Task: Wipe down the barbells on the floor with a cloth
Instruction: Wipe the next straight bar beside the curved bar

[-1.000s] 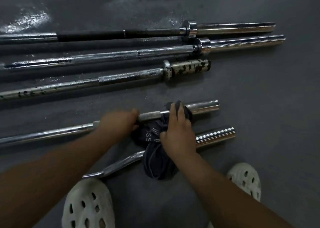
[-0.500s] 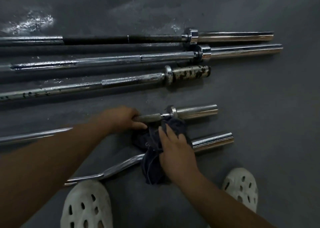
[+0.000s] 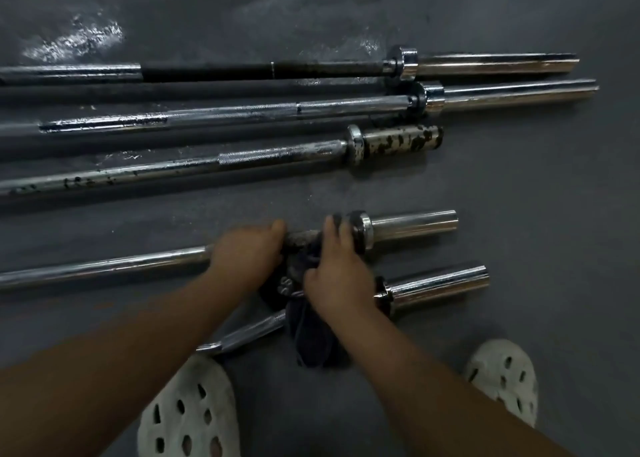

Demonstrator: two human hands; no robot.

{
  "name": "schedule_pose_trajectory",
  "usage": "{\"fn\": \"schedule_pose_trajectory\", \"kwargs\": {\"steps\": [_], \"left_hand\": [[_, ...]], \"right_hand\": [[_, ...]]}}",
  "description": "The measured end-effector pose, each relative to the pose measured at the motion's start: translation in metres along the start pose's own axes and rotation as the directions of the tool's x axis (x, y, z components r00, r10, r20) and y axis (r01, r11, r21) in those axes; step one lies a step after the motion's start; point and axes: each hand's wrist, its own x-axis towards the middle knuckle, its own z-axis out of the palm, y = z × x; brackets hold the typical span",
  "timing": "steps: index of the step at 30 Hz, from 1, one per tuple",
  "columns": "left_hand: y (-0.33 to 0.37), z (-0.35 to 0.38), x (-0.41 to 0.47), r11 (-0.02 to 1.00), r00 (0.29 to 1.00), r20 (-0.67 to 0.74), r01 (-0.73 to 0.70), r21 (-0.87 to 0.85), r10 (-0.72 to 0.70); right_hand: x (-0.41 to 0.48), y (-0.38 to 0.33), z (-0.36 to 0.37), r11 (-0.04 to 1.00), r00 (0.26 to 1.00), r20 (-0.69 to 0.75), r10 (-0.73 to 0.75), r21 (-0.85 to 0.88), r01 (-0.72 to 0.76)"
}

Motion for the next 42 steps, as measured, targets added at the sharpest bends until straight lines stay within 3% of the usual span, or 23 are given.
{"fn": "schedule_pose_trajectory", "kwargs": {"steps": [4, 8, 9, 12, 14, 15, 17, 19, 21, 22, 24, 25, 27, 29, 31, 33, 34, 36, 37, 38, 39, 40, 42], "left_hand": [[-0.013, -0.019, 0.035, 0.946, 0.936, 0.326, -0.023, -0.324, 0.135], [-0.012, -0.002, 0.002, 0.999, 0.997, -0.076, -0.001, 0.052, 0.005], [-0.009, 0.006, -0.006, 0.998, 0.997, -0.074, 0.015, 0.055, -0.011], [-0.019, -0.009, 0.019, 0.972, 0.963, 0.257, -0.016, -0.234, 0.078], [-0.029, -0.021, 0.035, 0.938, 0.899, 0.423, 0.041, -0.344, 0.115], [-0.032, -0.024, 0.033, 0.954, 0.923, 0.377, 0.045, -0.295, 0.073], [-0.027, -0.013, 0.010, 1.000, 0.998, 0.061, 0.017, -0.005, -0.017], [-0.013, -0.001, -0.018, 0.997, 0.997, -0.082, 0.002, 0.075, 0.005], [-0.020, -0.009, -0.001, 0.993, 0.994, 0.099, -0.040, -0.114, 0.051], [-0.026, -0.018, 0.011, 0.959, 0.950, 0.303, 0.012, -0.282, 0.077], [-0.036, -0.028, 0.028, 0.917, 0.896, 0.431, 0.079, -0.390, 0.106], [-0.036, -0.028, 0.025, 0.947, 0.926, 0.370, 0.051, -0.317, 0.074], [-0.028, -0.011, 0.002, 1.000, 0.999, -0.045, -0.001, -0.024, 0.000], [-0.014, 0.001, -0.025, 1.000, 0.989, -0.146, -0.004, 0.018, 0.007], [-0.025, -0.007, -0.001, 0.996, 0.998, 0.046, -0.031, -0.080, 0.034], [-0.040, -0.020, 0.022, 0.908, 0.903, 0.424, 0.117, -0.403, 0.072], [-0.044, -0.023, 0.033, 0.872, 0.869, 0.485, 0.158, -0.463, 0.099], [-0.041, -0.022, 0.026, 0.952, 0.935, 0.352, 0.076, -0.297, 0.035], [-0.037, -0.014, 0.016, 0.989, 0.992, 0.124, 0.038, -0.142, -0.020], [-0.028, -0.004, -0.001, 0.999, 0.997, -0.078, -0.002, -0.033, 0.000], [-0.020, 0.003, -0.019, 1.000, 0.989, -0.147, -0.005, 0.000, 0.005], [-0.020, 0.007, -0.023, 1.000, 0.991, -0.132, -0.008, 0.007, 0.009], [-0.032, -0.009, -0.003, 0.987, 0.994, 0.107, -0.008, -0.162, 0.026]], "right_hand": [[0.002, -0.017, 0.002, 0.973, 0.967, 0.111, -0.228, 0.002, 0.230], [0.012, 0.006, -0.011, 0.993, 0.997, 0.015, 0.074, -0.093, -0.072], [0.006, -0.004, -0.004, 0.995, 0.998, 0.014, 0.058, -0.083, -0.056], [0.002, -0.028, 0.006, 0.980, 0.975, 0.120, -0.184, -0.047, 0.191], [0.011, -0.018, -0.011, 0.980, 0.972, 0.158, -0.176, -0.064, 0.188], [0.017, -0.009, -0.018, 0.990, 0.990, 0.101, -0.099, -0.094, 0.109], [0.017, -0.002, -0.017, 0.988, 0.999, -0.014, 0.052, -0.144, -0.054], [0.008, -0.019, -0.003, 0.991, 0.999, -0.003, 0.037, -0.126, -0.037], [0.006, -0.030, 0.005, 0.990, 0.990, 0.092, -0.103, -0.082, 0.111], [0.009, -0.030, 0.001, 0.982, 0.976, 0.142, -0.163, -0.071, 0.174], [0.019, -0.013, -0.015, 0.988, 0.983, 0.133, -0.128, -0.068, 0.138], [0.023, -0.004, -0.020, 0.996, 0.996, 0.077, -0.039, -0.078, 0.045], [0.021, -0.008, -0.015, 0.992, 0.995, -0.011, 0.097, -0.078, -0.097], [0.014, -0.032, -0.001, 0.996, 0.998, 0.020, 0.053, -0.070, -0.052], [0.012, -0.038, 0.004, 0.994, 0.988, 0.135, -0.078, -0.065, 0.088], [0.019, -0.022, -0.011, 0.987, 0.972, 0.194, -0.131, -0.063, 0.145], [0.024, -0.010, -0.019, 0.994, 0.987, 0.138, -0.084, -0.056, 0.092], [0.030, -0.002, -0.025, 0.995, 0.996, 0.028, 0.084, -0.061, -0.082], [0.028, -0.012, -0.020, 0.990, 0.992, 0.026, 0.125, -0.070, -0.123], [0.024, -0.024, -0.012, 0.991, 0.992, 0.051, 0.113, -0.074, -0.109], [0.019, -0.035, 0.000, 0.996, 0.995, 0.082, 0.050, -0.075, -0.044], [0.014, -0.041, 0.008, 0.996, 0.992, 0.118, -0.042, -0.070, 0.051], [0.015, -0.033, 0.006, 0.984, 0.974, 0.149, -0.170, -0.023, 0.175]]}}
